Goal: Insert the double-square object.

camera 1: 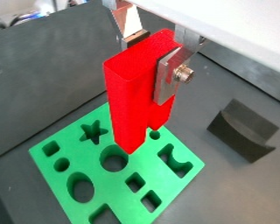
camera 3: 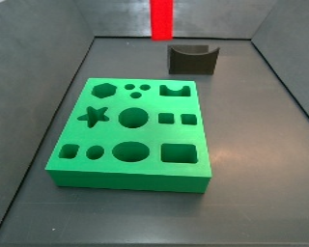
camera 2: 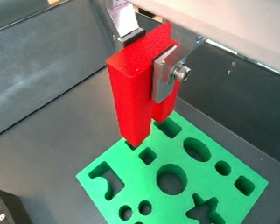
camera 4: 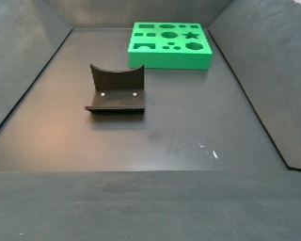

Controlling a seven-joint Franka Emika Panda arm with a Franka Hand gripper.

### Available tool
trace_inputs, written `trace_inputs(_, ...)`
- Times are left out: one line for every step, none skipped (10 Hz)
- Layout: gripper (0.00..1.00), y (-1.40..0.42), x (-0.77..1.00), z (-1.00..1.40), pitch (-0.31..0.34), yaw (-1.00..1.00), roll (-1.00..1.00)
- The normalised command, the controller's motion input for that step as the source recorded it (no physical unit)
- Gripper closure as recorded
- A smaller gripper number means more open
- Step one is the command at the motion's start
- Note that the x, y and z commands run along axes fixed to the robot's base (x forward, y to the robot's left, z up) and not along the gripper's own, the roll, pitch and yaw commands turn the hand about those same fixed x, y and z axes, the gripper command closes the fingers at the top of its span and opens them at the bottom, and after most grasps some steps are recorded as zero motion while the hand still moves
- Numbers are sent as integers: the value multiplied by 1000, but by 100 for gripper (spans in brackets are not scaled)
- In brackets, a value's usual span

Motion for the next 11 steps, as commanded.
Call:
trace_inputs(100,-111,246,-829,-23,-689,0)
trace_inputs(100,-106,226,-794,-27,-697,-7)
trace_inputs(100,-91,169,-749,-37,-737,-19)
trace_inputs(100,-74,94,-726,-46,-791,-24)
trace_inputs(100,-29,14,-663,-50,-863,-50)
trace_inputs(100,0,0,-537,-44,-917,-106)
trace_inputs(100,0,31,-500,-20,-931,-104)
trace_inputs(100,0,40,-483,-19,-931,-106)
trace_inputs(100,0,97,-449,0,-914,-116)
trace_inputs(100,0,263,-466,0,-869,-116)
trace_inputs(100,3,349,-374,0,-803,-64)
